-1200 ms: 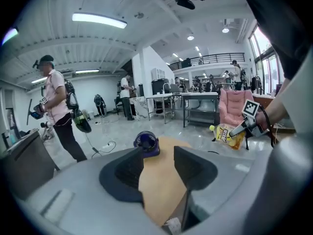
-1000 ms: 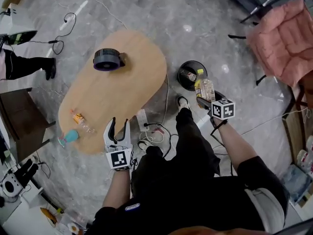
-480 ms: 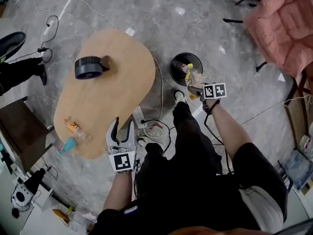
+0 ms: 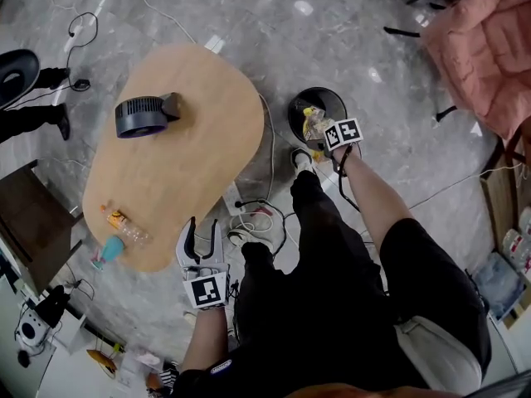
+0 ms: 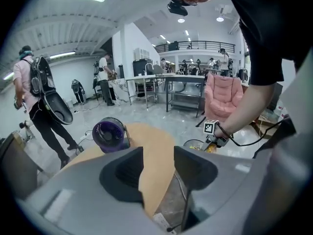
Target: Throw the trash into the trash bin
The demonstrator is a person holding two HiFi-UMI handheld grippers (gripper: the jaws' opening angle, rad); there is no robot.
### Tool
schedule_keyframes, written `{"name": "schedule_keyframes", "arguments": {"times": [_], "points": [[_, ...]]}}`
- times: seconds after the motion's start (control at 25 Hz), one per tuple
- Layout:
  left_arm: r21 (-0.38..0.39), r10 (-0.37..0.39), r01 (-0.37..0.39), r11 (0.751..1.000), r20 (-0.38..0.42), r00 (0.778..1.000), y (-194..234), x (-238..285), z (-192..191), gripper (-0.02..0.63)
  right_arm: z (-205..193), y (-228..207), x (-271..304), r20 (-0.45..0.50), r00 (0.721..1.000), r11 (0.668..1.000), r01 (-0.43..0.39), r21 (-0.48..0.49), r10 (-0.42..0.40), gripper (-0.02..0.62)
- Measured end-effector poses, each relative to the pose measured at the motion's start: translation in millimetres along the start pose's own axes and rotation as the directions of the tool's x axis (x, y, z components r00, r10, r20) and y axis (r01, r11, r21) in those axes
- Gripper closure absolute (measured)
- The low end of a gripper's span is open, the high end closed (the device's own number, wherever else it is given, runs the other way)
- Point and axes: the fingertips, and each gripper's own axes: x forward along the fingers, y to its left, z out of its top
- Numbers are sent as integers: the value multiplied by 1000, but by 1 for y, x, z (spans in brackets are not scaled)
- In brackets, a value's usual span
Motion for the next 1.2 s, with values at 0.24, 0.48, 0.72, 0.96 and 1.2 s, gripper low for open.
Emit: {"name": "schedule_keyframes", "arguments": {"times": [0.24, 0.48, 0.72, 0.96, 1.2], "points": [[-8, -5, 5, 1000, -46, 999, -1, 6, -23, 405, 5, -11, 33, -140, 988, 995, 57, -86, -68, 146], [-32, -20, 17, 999, -81, 997, -3, 15, -33, 405, 12, -33, 58, -233, 959, 974, 119, -192, -163, 144], [-65, -24, 16, 998, -115, 993, -7, 25, -39, 405, 30, -46, 76, -268, 938, 948, 143, -285, -222, 144], [-76, -36, 29, 997, -101, 994, -11, 47, -33, 405, 42, -52, 93, -267, 926, 913, 156, -378, -268, 141], [-69, -57, 50, 996, -111, 992, -18, 56, -41, 405, 43, -55, 111, -236, 924, 875, 169, -454, -301, 137]]}}
